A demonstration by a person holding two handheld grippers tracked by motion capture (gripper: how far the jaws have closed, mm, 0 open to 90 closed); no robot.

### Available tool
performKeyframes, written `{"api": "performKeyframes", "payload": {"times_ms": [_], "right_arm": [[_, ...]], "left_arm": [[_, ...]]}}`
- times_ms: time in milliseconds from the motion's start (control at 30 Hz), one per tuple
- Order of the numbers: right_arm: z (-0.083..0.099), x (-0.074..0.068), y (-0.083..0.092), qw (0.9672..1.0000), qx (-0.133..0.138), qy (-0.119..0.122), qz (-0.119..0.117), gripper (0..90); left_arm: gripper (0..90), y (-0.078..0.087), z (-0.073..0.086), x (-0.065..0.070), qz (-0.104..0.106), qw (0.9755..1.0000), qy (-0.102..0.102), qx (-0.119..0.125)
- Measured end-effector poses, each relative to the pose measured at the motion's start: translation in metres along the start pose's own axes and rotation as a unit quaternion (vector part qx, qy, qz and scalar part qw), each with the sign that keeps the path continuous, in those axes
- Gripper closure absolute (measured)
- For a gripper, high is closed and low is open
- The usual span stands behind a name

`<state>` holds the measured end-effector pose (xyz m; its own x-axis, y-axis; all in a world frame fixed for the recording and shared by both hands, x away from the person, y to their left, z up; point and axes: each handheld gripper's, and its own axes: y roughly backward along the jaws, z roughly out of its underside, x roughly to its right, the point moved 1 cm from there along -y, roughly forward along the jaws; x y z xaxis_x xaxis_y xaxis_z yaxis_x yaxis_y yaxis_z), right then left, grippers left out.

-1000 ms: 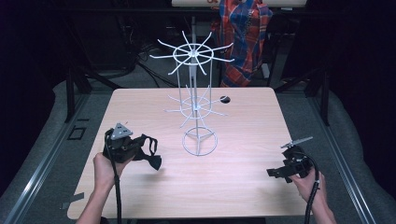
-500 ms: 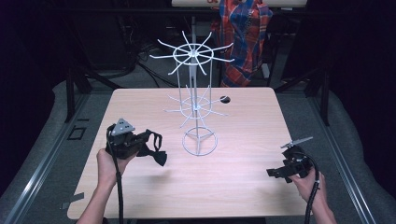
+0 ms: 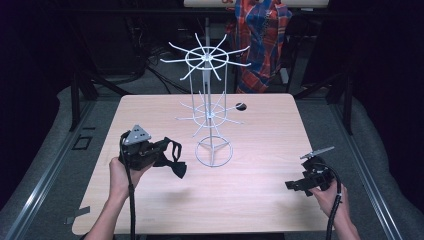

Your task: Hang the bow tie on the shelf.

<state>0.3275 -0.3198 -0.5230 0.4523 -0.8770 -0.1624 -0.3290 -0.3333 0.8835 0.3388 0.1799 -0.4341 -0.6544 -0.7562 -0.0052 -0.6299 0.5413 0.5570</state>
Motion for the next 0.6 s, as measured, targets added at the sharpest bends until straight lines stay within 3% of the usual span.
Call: {"api": "performKeyframes", "payload": {"times_ms": [600], "right_arm": [[0.0,-0.001,0.001,1.0,0.004,-0.002,0.004,12.9]], "left_arm": [[84.9,0.002,-0.02,0.012,0.022,0.9995,-0.017,0.017]]}}
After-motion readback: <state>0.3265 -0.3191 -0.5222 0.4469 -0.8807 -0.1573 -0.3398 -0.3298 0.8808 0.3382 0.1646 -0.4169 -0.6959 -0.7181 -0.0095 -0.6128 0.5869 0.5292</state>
